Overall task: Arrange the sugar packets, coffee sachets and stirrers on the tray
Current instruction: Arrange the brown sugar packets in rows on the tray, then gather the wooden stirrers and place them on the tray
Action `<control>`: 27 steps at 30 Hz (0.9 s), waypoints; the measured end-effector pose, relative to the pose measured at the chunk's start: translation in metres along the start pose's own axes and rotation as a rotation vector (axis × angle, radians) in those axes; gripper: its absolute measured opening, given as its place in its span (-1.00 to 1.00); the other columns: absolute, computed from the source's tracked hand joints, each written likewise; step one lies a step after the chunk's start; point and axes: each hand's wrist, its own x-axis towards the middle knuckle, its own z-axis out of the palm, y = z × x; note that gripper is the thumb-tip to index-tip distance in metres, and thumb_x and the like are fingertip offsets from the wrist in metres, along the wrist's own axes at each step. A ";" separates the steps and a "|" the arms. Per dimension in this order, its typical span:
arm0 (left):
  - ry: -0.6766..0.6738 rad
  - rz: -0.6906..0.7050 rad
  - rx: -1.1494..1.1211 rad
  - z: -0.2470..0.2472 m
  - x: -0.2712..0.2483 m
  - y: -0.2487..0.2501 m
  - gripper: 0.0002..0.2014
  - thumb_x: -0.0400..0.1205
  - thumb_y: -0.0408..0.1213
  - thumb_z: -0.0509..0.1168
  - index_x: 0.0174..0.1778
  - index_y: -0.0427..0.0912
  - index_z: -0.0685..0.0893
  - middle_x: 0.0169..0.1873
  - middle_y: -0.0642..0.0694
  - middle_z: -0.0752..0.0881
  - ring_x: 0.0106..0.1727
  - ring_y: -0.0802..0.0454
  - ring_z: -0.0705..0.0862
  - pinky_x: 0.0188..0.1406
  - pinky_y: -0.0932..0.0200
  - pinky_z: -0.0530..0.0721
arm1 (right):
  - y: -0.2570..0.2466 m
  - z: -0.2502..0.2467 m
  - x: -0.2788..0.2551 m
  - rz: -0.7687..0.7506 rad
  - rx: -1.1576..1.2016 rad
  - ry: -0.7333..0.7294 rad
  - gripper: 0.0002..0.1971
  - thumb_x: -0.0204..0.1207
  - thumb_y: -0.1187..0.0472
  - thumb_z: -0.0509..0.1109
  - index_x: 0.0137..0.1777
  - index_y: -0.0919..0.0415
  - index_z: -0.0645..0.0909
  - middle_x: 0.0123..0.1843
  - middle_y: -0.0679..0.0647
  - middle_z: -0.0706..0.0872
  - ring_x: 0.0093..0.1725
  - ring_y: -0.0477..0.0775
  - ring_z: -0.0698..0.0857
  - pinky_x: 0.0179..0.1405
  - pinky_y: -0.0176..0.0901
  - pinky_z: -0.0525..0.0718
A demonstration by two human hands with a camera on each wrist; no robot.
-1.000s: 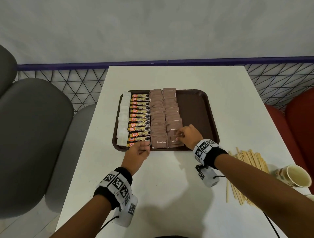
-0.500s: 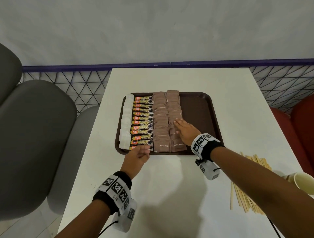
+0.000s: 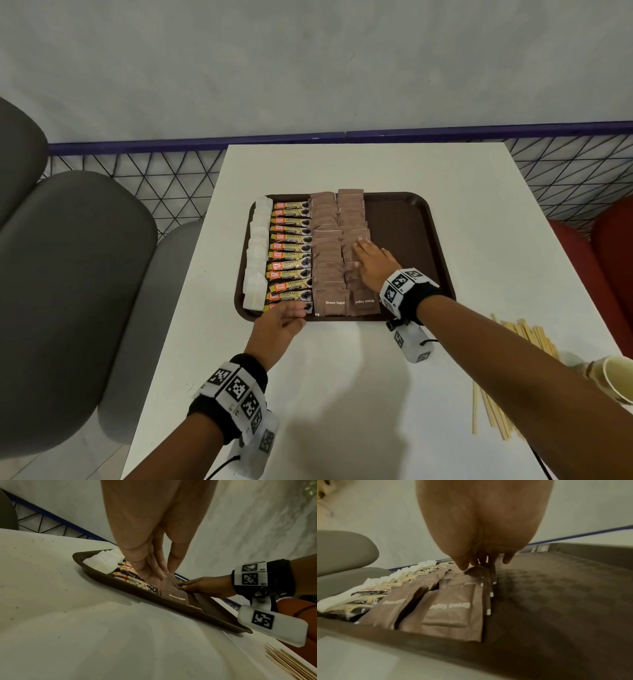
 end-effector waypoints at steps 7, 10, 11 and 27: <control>0.007 0.034 0.018 -0.008 0.003 0.000 -0.73 0.55 -0.53 0.34 -0.03 -0.03 0.68 -0.11 -0.02 0.77 0.01 0.07 0.72 0.12 0.19 0.63 | -0.002 -0.004 0.009 -0.008 0.043 0.173 -0.53 0.65 0.26 0.06 0.56 0.21 0.19 0.62 0.09 0.21 0.61 0.09 0.17 0.61 0.08 0.08; 0.013 0.039 0.013 -0.011 0.001 0.002 -0.71 0.55 -0.53 0.33 -0.04 0.00 0.68 -0.13 0.01 0.77 -0.09 0.26 0.72 0.07 0.29 0.63 | -0.005 -0.016 0.023 -0.012 0.024 0.186 -0.50 0.65 0.27 0.05 0.60 0.22 0.12 0.65 0.09 0.14 0.64 0.08 0.10 0.61 0.11 0.07; 0.017 0.040 0.011 -0.012 0.001 0.002 -0.71 0.55 -0.54 0.33 -0.04 -0.01 0.68 -0.13 0.02 0.77 -0.12 0.32 0.72 0.05 0.33 0.62 | -0.006 -0.018 0.028 -0.007 0.018 0.157 -0.49 0.66 0.27 0.03 0.60 0.23 0.10 0.66 0.09 0.11 0.65 0.08 0.07 0.61 0.12 0.04; -0.351 0.124 0.179 0.046 -0.001 0.027 -0.72 0.68 -0.48 0.15 0.15 -0.12 0.68 0.03 -0.07 0.72 0.02 0.10 0.68 0.00 0.46 0.54 | 0.023 0.009 -0.074 0.293 0.279 0.366 -0.45 0.61 0.25 0.16 0.58 0.25 0.14 0.64 0.20 0.13 0.63 0.20 0.10 0.62 0.04 0.09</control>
